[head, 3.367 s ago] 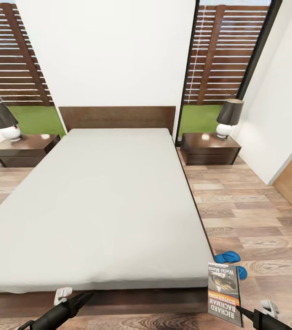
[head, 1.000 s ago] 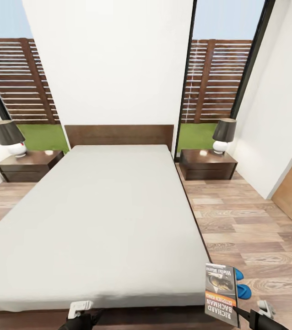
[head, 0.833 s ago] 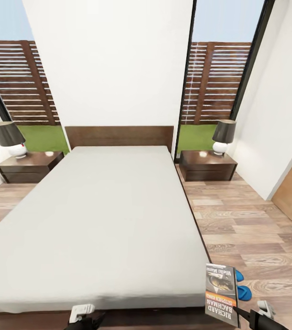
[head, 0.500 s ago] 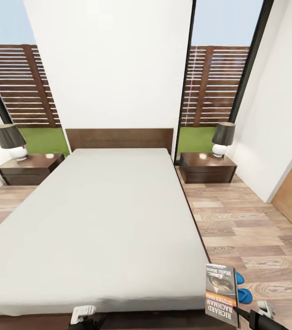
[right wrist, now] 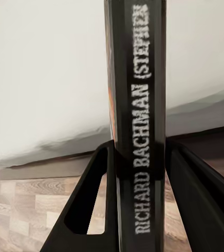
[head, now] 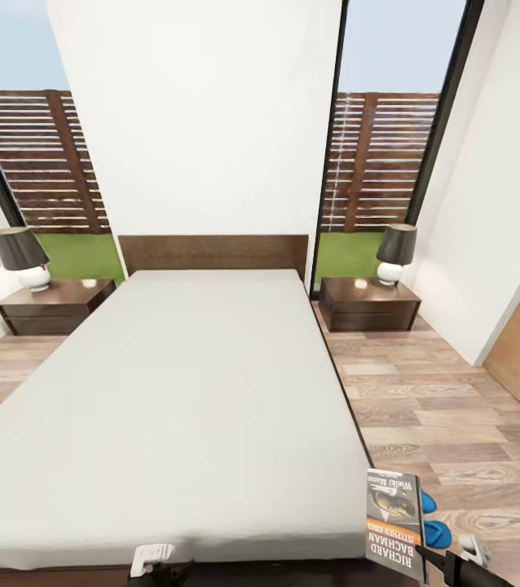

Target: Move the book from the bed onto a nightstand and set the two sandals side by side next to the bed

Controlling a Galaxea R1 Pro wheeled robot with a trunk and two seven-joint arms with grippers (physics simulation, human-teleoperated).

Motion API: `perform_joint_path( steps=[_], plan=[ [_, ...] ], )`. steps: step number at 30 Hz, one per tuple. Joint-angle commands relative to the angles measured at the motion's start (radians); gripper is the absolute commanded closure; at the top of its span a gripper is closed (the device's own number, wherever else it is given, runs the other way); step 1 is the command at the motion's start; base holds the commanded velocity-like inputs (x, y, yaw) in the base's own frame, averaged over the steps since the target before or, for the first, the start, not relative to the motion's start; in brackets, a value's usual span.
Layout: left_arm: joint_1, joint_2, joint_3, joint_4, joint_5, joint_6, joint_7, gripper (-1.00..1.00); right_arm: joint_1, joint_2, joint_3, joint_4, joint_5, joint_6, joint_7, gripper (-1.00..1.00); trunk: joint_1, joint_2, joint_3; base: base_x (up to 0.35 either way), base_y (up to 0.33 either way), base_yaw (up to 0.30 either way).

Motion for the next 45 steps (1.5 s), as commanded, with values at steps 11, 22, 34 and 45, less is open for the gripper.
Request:
perform_joint_path(
  steps=[11, 22, 34, 45],
  plan=[
    [-0.001, -0.006, 0.007, 0.002, -0.011, -0.006, -0.002, -1.0, -0.001, -0.001, 0.004, 0.0, -0.012, 0.012, 0.004, 1.0, 0.0, -0.001, 0.017, 0.0, 0.0, 0.0],
    [-0.001, -0.006, 0.007, 0.007, -0.011, -0.006, -0.002, -1.0, -0.001, 0.0, 0.004, 0.0, -0.012, 0.012, 0.004, 1.0, 0.0, -0.001, 0.034, 0.0, 0.0, 0.0],
    [-0.001, -0.006, 0.007, 0.007, -0.011, -0.006, -0.002, -1.0, -0.001, 0.0, 0.004, 0.0, -0.012, 0.012, 0.004, 1.0, 0.0, -0.001, 0.054, 0.0, 0.0, 0.0],
    [-0.001, -0.006, 0.007, 0.007, -0.011, -0.006, -0.002, -1.0, -0.001, 0.0, 0.004, 0.0, -0.012, 0.012, 0.004, 1.0, 0.0, -0.001, 0.071, 0.0, 0.0, 0.0]
  ],
)
